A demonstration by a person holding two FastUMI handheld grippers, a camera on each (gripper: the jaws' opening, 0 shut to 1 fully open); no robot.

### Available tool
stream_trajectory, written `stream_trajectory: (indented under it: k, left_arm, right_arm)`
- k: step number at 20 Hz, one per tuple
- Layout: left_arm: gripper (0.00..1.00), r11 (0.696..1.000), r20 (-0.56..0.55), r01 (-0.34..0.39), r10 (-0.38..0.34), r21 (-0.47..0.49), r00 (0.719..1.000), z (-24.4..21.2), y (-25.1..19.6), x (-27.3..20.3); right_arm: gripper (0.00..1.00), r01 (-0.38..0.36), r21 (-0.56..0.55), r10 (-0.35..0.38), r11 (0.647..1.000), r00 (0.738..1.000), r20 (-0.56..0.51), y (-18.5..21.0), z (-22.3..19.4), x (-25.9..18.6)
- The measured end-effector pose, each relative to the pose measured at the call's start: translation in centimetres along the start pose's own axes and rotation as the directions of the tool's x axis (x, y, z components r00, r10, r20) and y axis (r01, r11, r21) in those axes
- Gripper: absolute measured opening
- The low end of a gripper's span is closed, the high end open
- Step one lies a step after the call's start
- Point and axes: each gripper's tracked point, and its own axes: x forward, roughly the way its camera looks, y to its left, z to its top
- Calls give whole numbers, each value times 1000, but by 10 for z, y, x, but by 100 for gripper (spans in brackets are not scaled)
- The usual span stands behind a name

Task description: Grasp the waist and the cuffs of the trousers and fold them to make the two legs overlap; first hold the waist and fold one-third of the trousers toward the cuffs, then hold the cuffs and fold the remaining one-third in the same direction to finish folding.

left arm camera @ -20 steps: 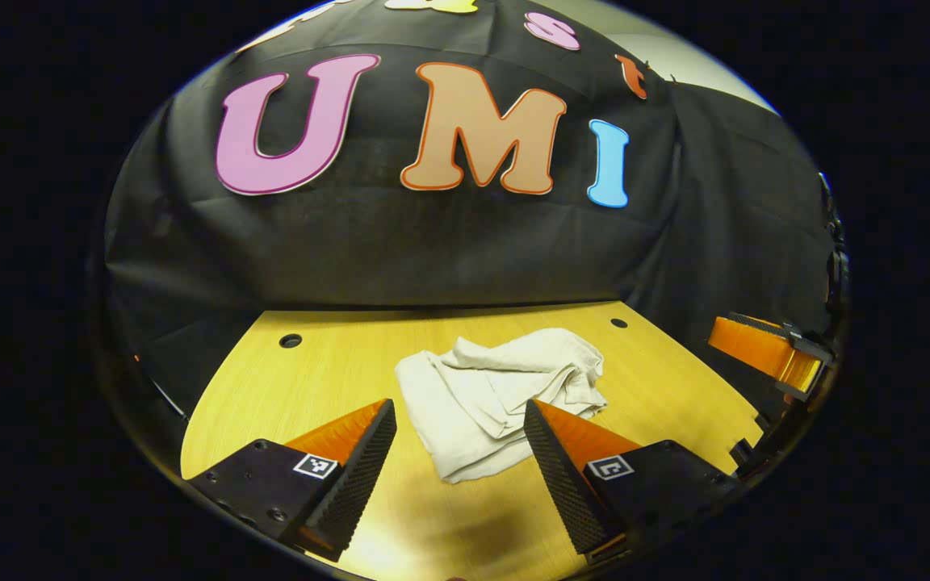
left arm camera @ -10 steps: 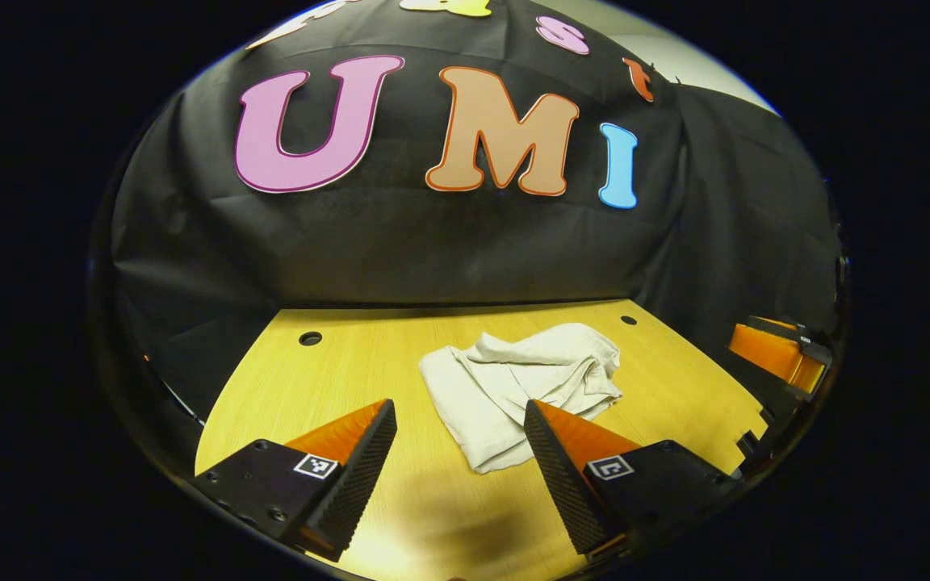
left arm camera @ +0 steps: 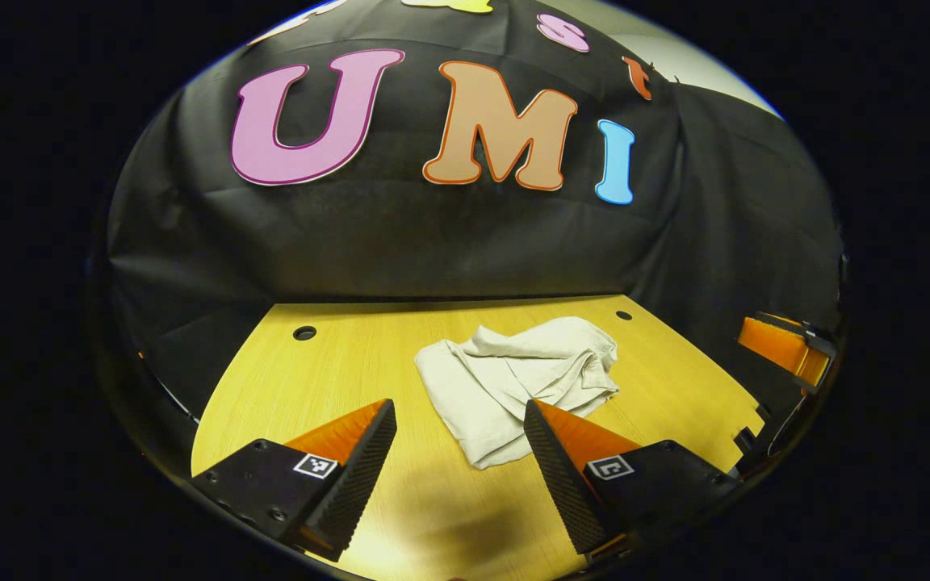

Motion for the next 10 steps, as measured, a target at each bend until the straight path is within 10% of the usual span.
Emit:
stream_trajectory:
  k: [10]
  left_arm:
    - [96,1000,-12,6,-6,17,1000,-3,-1,2]
  right_arm:
    - [96,14,4,-14,1000,1000,-9,-1,-3,-5]
